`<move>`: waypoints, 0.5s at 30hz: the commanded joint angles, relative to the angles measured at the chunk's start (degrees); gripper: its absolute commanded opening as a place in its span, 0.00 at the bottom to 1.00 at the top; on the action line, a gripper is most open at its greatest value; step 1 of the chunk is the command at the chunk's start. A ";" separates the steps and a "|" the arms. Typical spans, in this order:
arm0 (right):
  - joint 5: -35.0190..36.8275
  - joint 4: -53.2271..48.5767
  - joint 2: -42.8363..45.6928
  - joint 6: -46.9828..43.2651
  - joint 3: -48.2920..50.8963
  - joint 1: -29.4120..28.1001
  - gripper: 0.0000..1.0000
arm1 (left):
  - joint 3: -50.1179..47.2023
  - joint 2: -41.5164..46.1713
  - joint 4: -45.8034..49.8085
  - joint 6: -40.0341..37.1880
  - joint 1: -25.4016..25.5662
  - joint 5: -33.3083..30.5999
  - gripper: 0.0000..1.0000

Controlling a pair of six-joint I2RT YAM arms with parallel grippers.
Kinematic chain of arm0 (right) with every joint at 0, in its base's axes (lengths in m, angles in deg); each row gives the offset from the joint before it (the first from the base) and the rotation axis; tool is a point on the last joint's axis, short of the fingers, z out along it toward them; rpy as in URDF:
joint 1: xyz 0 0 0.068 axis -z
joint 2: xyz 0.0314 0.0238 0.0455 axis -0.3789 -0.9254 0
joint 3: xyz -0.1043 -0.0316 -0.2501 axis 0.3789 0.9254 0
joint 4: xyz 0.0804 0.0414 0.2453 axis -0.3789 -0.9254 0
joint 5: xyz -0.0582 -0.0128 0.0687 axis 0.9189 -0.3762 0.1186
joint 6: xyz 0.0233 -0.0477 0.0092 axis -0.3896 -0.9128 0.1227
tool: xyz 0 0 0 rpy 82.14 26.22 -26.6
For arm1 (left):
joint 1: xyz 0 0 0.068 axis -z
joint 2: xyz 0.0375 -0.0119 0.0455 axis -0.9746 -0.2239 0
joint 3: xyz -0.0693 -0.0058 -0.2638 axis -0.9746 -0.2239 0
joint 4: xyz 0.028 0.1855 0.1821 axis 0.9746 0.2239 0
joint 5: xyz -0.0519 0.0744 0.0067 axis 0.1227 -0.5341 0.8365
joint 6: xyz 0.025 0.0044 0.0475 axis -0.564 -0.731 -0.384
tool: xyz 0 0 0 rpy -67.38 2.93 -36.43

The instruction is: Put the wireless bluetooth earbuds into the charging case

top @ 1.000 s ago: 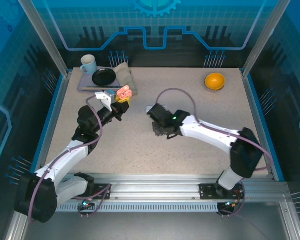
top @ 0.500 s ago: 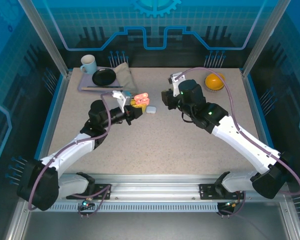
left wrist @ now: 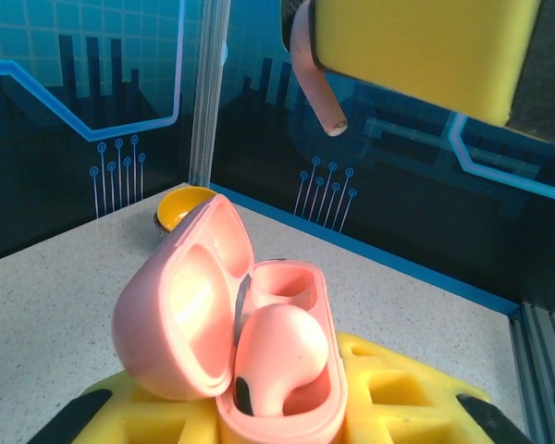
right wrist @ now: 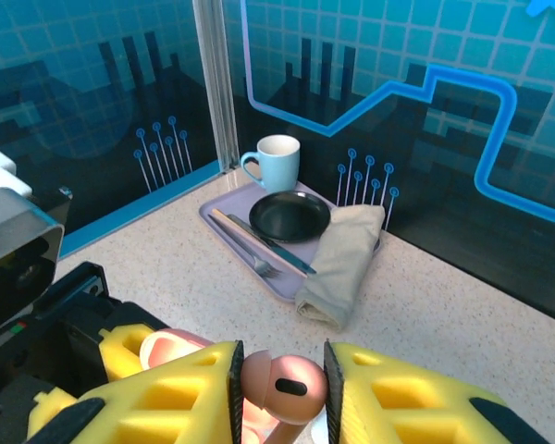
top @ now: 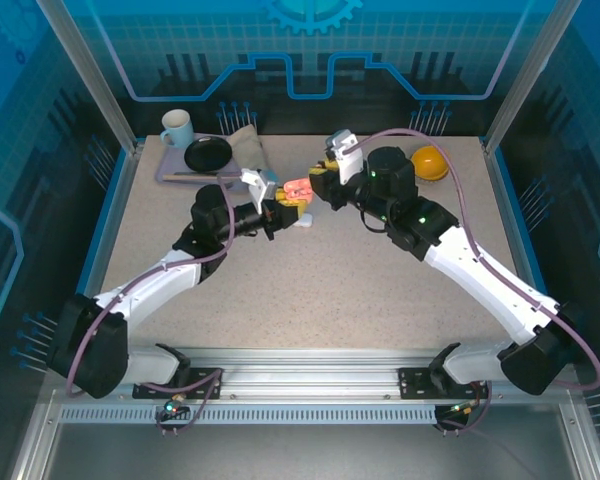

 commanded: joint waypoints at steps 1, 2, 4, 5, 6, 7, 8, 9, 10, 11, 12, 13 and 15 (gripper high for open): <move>-4.98 1.06 -0.95 2.30 -2.66 2.51 0.29 | 2.76 -0.98 -1.90 1.52 0.51 1.91 0.00; -5.85 0.85 -1.19 3.17 -2.70 2.98 0.29 | 2.91 -1.16 -2.07 1.63 0.46 1.91 0.00; -7.16 1.04 -1.23 3.76 -2.41 3.53 0.29 | 3.06 -1.35 -2.16 1.71 0.46 1.85 0.00; -7.28 1.08 -1.42 3.98 -2.18 3.59 0.29 | 3.12 -1.49 -2.17 1.55 0.46 1.71 0.00; -7.93 1.02 -1.61 4.19 -2.21 3.85 0.29 | 3.22 -1.64 -2.21 1.55 0.51 1.71 0.00; -8.96 0.87 -1.74 4.54 -2.13 4.15 0.29 | 3.44 -1.62 -2.10 1.71 0.51 1.86 0.00; -9.82 0.95 -1.76 4.70 -2.01 4.50 0.29 | 3.69 -1.62 -1.97 1.74 0.44 1.94 0.00; -10.20 1.04 -1.76 4.74 -1.83 4.67 0.29 | 3.77 -1.62 -1.82 1.64 0.46 1.97 0.00; -10.70 1.27 -1.78 4.75 -1.60 4.86 0.29 | 3.84 -1.70 -1.93 1.64 0.51 1.88 0.00; -11.17 1.32 -1.81 4.93 -1.40 5.02 0.29 | 3.97 -1.78 -2.08 1.64 0.48 1.99 0.00; -11.68 1.33 -1.90 4.87 -1.37 5.17 0.29 | 4.19 -1.96 -2.04 1.71 0.43 1.96 0.00; -12.07 1.32 -1.95 4.89 -1.21 5.22 0.28 | 4.34 -2.10 -2.12 1.78 0.43 2.07 0.00; -12.90 1.57 -2.01 4.41 -0.91 5.24 0.28 | 4.65 -2.36 -2.32 1.96 0.44 2.07 0.00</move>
